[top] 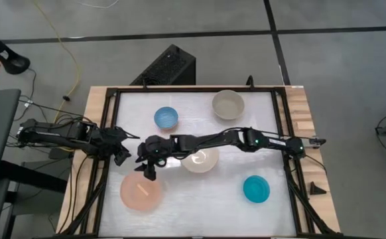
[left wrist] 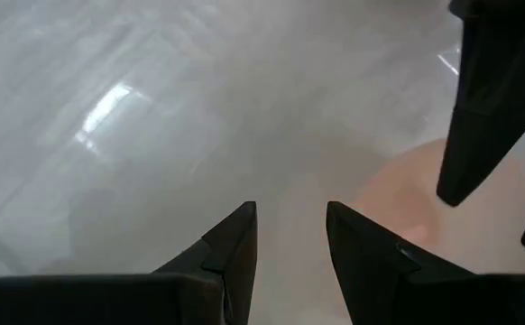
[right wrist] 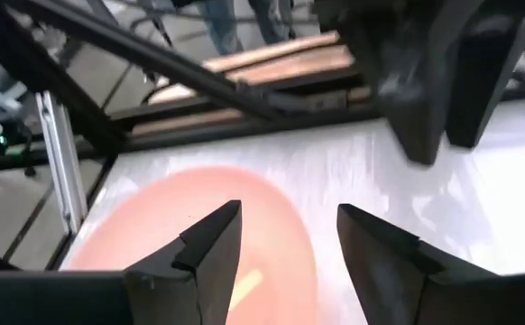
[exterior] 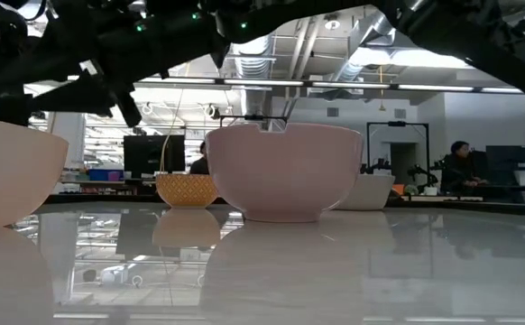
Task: Nest bowls inside each other
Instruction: Stack the light orange bowl on top of the white bowl
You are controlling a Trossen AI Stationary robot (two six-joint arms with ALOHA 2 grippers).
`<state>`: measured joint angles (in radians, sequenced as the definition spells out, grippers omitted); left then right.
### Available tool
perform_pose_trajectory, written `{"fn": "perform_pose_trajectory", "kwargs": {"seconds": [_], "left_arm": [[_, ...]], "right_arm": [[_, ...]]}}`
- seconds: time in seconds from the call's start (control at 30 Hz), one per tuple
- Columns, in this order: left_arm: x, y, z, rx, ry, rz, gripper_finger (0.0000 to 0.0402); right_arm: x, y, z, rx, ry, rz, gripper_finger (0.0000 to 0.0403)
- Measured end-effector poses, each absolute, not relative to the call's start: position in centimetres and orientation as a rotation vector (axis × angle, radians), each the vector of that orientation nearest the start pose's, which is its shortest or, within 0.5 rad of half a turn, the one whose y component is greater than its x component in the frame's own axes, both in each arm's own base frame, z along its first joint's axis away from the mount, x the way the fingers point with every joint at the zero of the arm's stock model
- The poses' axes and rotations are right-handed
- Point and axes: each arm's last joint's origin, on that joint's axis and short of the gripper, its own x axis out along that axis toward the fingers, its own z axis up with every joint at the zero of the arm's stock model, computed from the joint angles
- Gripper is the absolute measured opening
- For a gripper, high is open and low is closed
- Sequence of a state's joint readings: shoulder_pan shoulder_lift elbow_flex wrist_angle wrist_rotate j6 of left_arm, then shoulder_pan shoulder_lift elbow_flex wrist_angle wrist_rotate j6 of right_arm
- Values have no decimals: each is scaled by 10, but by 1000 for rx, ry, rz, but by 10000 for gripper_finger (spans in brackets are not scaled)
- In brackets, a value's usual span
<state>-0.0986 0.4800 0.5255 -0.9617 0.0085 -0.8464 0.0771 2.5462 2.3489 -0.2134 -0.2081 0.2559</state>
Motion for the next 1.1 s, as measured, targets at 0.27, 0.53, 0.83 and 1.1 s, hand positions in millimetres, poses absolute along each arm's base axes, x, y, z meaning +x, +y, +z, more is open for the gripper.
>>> {"fn": "perform_pose_trajectory", "kwargs": {"seconds": [0.27, 0.53, 0.83, 1.1], "left_arm": [[86, -5, 219, -676, 845, 408, 123], [86, -4, 220, -662, 819, 447, 123], [86, -2, 220, -680, 785, 501, 123], [87, -2, 220, -686, 783, 502, 123]], "right_arm": [[570, 66, 215, 190, 547, 210, 222], [565, 76, 209, 141, 617, 130, 222], [561, 88, 194, 119, 689, 86, 221], [560, 91, 183, 183, 733, -13, 206]]}}
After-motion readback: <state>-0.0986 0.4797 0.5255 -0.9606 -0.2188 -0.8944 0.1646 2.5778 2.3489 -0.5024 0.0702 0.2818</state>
